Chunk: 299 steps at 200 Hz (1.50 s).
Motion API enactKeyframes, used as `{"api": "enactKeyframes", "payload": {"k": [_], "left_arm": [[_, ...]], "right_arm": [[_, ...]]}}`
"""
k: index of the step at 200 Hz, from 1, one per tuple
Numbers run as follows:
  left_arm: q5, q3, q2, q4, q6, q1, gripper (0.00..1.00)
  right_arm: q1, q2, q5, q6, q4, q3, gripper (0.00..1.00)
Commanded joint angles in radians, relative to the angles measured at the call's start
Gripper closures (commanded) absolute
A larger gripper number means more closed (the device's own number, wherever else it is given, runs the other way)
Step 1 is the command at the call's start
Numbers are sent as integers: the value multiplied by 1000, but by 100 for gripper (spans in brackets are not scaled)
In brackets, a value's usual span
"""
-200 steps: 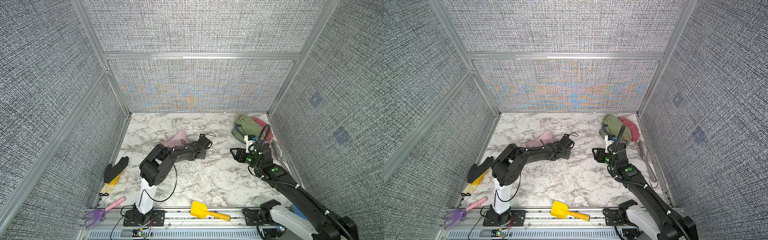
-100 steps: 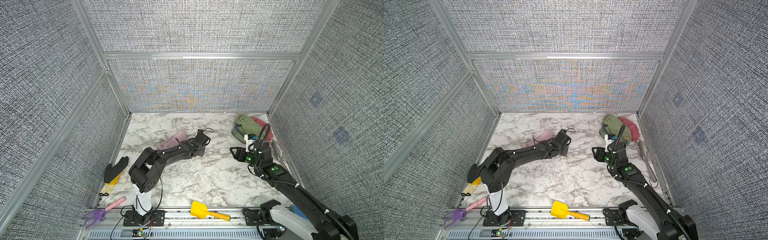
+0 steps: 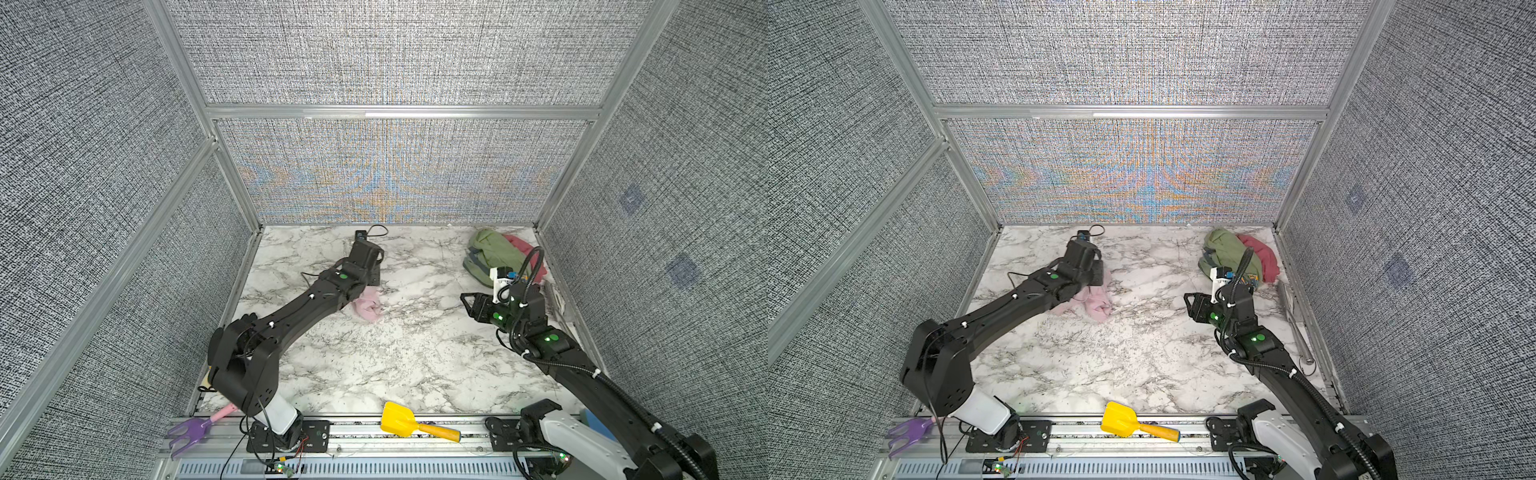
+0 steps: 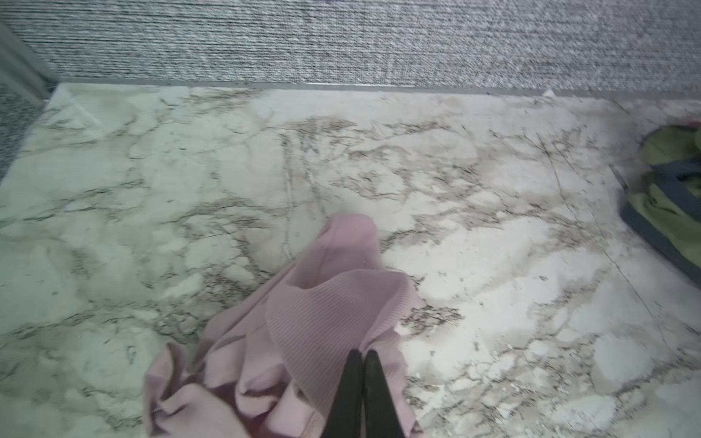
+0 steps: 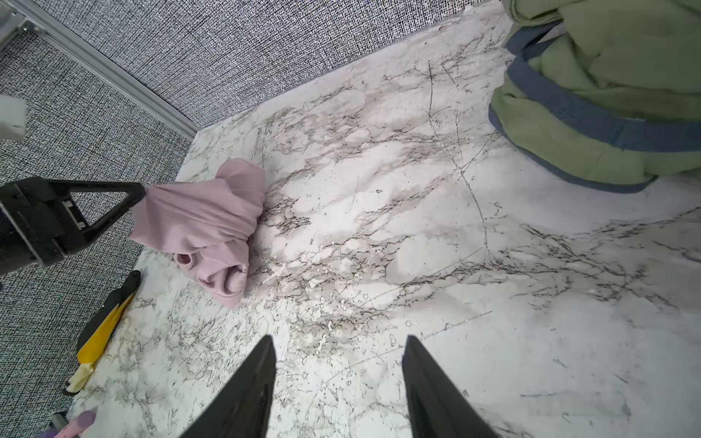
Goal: Pick out a specific cloth from the pile
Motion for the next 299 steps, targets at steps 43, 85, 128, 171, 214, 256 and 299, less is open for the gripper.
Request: {"api": "enactKeyframes", "payload": {"k": [43,85,128,171,214,256,299], "left_arm": [[11,-235,-136,70,-26,225,100],[70,-362,-95,136,-71,322,100],[108,-408,-4,214,-96,371,100],[91,-407,18,262,-96,387,100],[117,-388,51,273,-99,400,100],[139,-393,13,255,-106,400,90],[142,-363,-84,128,-97,399,73]], "right_arm": [[1,20,-1,-6,13,17,44],[1,48,-12,-10,22,34,44],[1,59,-16,-10,20,38,44],[2,51,-4,-12,10,32,44],[1,59,-2,-4,27,24,44],[2,51,-1,-10,12,29,44],[2,38,-1,-14,11,35,44]]}}
